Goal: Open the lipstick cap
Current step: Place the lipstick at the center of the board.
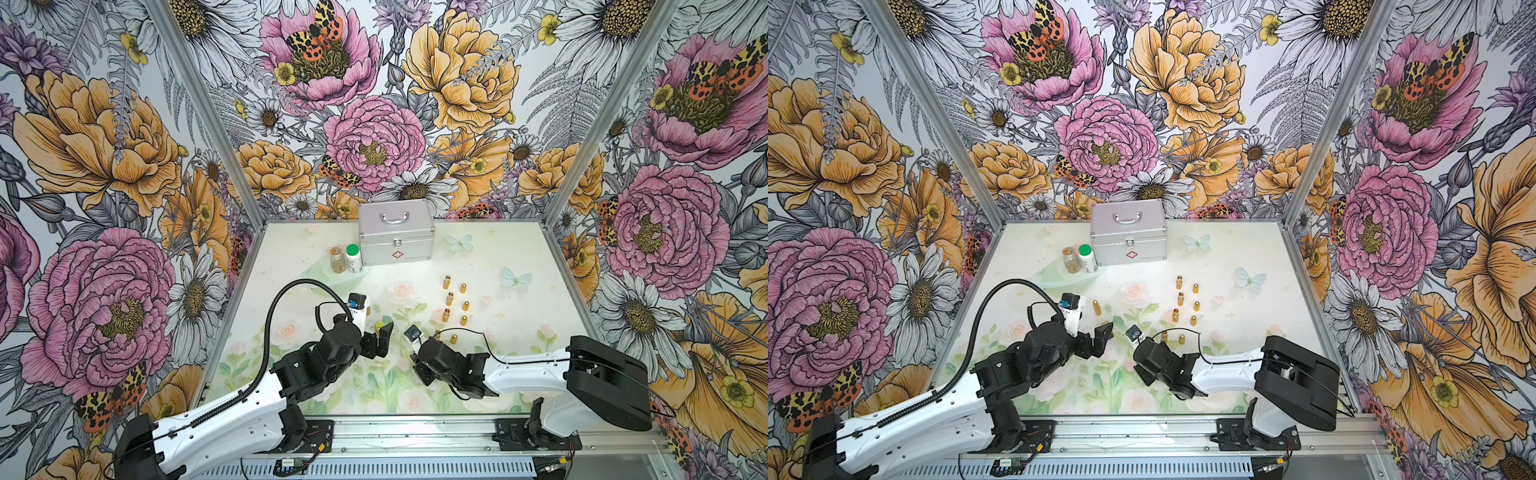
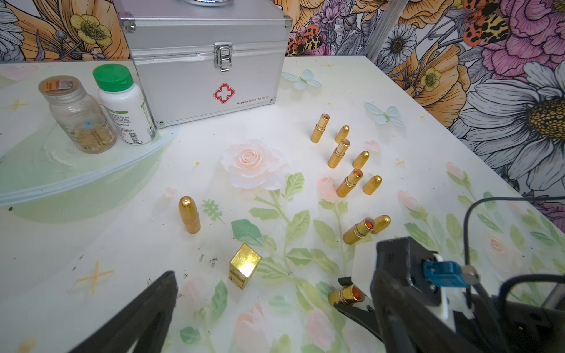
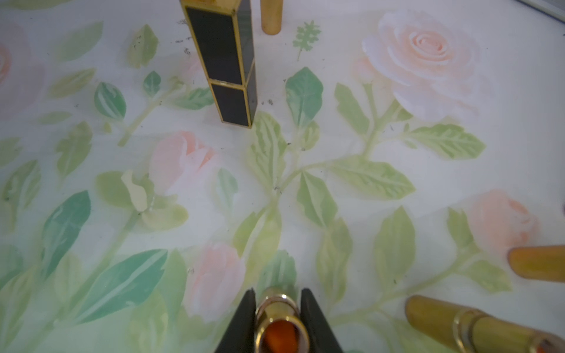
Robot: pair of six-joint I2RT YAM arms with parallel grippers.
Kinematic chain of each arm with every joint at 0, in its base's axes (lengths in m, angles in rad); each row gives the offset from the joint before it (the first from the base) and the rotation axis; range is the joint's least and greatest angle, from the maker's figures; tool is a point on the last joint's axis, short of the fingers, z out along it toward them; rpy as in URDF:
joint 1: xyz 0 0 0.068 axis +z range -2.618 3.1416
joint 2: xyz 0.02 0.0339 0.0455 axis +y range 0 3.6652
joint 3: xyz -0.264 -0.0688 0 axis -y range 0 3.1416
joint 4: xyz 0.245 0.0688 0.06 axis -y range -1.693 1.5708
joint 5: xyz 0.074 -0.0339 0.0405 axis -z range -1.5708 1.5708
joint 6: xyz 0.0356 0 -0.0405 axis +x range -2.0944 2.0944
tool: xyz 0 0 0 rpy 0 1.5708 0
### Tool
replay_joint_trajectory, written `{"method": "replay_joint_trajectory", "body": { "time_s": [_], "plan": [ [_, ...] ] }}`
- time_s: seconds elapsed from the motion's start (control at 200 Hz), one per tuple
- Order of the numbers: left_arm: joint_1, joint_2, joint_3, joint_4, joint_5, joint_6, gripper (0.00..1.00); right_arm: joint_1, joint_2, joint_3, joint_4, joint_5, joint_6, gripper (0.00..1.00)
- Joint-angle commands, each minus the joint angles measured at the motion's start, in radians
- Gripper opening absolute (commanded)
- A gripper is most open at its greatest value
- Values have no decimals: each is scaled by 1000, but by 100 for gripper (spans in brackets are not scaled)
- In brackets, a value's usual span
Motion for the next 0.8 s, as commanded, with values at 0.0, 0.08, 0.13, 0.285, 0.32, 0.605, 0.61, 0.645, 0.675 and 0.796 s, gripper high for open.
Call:
{"method": "replay_joint_trajectory", "body": {
  "time_s": [0.0,0.08,0.13,0.285,0.32,0.605,0.61,0.645,0.675,0.796],
  "plan": [
    [11,-1,1,-2,6,0,99,7,-9,-8,18,24,10,29],
    [13,1,3,-3,7,1,99,7,-8,-8,19,23,9,31],
    [13,3,3,-2,7,0,99,7,-8,-5,19,24,6,32],
    [12,3,5,-3,5,0,99,7,-26,22,-10,24,-11,36],
    [13,3,7,-2,4,-1,99,8,-35,34,-26,25,-14,38],
    [31,-33,31,-16,-16,8,99,7,-160,145,-200,10,-1,50],
    [33,-34,32,-16,-15,8,99,7,-161,147,-204,10,-1,50],
    [41,-40,38,-23,-18,9,99,6,-172,170,-235,12,8,52],
    [49,-45,43,-30,-21,9,99,4,-175,199,-268,13,17,52],
    [89,-62,61,-55,-28,-3,99,-8,-148,336,-416,12,59,54]
  ]
}}
